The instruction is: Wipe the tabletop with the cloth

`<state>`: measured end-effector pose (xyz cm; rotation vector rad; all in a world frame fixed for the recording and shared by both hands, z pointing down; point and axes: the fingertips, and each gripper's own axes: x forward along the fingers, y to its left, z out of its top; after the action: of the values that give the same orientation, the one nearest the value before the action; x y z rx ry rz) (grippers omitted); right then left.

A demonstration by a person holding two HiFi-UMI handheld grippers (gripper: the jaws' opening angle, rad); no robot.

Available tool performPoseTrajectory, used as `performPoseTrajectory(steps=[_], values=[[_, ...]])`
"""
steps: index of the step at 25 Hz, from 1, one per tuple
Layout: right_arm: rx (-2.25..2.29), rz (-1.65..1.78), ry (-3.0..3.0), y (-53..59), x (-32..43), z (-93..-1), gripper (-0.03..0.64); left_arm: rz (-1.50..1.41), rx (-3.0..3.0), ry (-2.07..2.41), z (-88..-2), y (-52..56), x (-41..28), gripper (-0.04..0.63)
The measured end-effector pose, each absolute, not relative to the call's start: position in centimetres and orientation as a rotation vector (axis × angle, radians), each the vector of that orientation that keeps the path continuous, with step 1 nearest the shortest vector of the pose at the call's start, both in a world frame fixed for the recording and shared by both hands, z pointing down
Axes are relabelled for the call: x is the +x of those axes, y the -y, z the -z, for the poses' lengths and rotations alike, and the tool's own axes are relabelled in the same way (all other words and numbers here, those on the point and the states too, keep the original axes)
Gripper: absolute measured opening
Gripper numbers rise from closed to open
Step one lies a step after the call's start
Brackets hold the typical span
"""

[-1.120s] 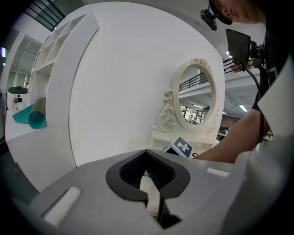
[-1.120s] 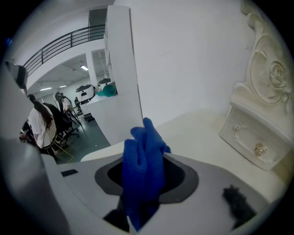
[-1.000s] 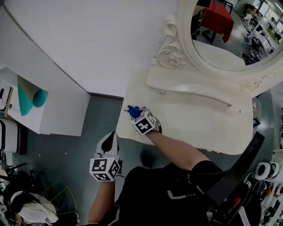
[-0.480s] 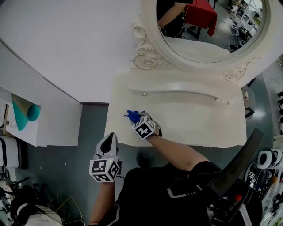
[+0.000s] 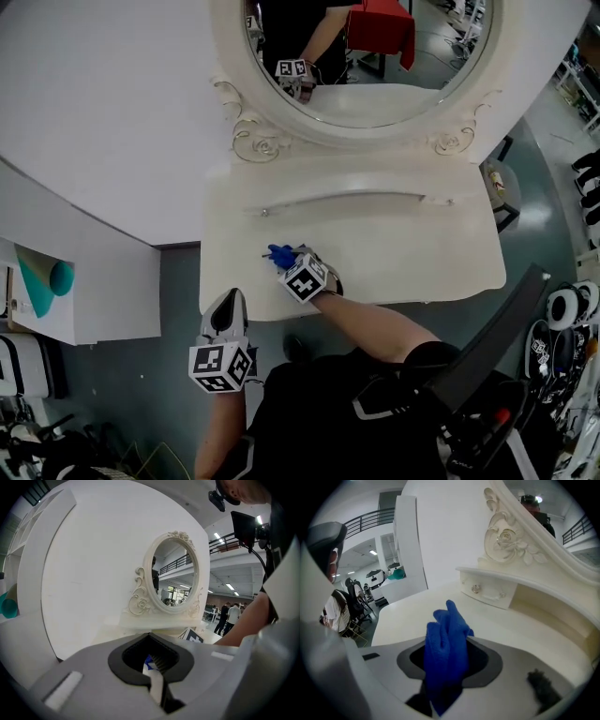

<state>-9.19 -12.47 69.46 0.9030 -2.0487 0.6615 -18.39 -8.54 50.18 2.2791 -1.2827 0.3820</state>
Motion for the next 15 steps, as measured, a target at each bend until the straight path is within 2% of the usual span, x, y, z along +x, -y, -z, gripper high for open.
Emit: performPoseTrajectory(steps=[15], values=[[1.002,-0.712,2.01,10.7,0.5,-68.7,0.158,-0.374,2.39,1.153,-48.3,8.4,-9.3,0.008]])
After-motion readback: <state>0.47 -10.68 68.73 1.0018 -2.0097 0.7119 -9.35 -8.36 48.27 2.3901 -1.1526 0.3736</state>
